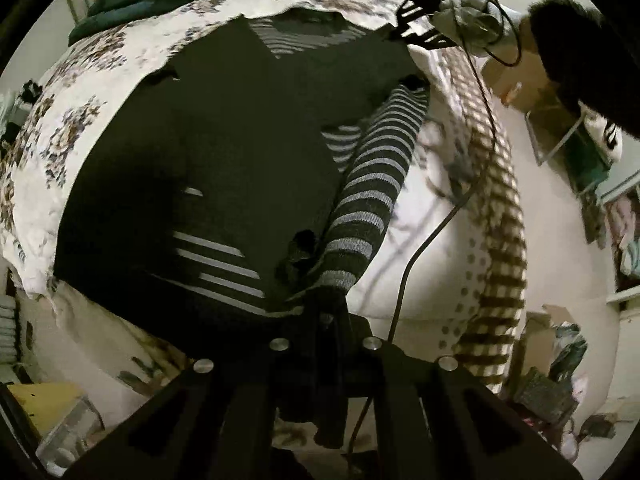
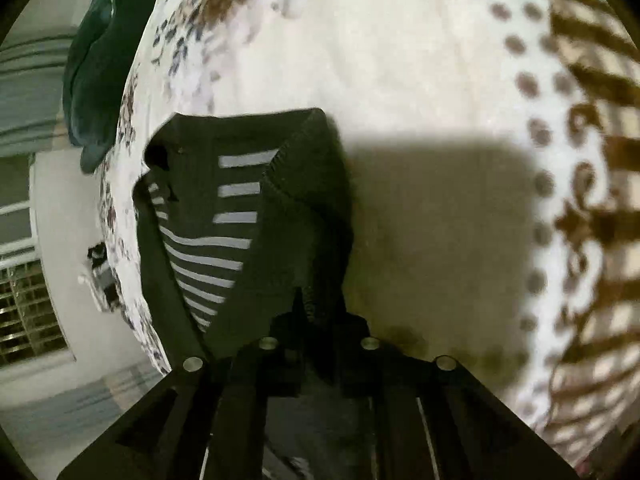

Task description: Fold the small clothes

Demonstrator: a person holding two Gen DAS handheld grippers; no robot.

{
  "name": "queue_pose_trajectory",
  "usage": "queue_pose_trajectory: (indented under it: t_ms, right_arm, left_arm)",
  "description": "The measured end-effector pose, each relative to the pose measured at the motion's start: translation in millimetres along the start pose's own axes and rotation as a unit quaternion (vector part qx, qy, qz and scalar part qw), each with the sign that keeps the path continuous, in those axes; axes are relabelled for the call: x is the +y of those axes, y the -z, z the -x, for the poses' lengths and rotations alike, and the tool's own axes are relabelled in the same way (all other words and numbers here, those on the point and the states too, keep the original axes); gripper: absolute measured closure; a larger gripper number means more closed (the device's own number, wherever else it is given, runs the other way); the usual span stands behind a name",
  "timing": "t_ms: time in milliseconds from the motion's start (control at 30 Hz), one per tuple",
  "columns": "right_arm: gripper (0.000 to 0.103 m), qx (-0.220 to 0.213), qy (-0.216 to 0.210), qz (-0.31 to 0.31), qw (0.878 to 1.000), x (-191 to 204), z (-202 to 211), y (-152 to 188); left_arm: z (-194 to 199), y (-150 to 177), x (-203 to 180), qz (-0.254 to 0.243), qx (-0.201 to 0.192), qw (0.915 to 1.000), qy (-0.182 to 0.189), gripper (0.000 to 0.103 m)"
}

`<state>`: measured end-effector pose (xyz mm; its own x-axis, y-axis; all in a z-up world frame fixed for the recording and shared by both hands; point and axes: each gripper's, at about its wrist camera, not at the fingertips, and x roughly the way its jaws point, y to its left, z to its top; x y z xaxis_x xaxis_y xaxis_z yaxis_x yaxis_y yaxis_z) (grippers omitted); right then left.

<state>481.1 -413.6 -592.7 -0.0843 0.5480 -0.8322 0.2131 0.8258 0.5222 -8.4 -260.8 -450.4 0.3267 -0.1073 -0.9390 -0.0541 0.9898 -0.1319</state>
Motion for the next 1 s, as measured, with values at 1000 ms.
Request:
queue_pose_trajectory:
  t_ms: [1000]
  right_arm:
    - [0.07,-0.019,0.198,0.018,0.98,378,-216,-4]
  left_arm:
    - [-85,-8,406,0.317,0.072,0.9334,0.151,0.087]
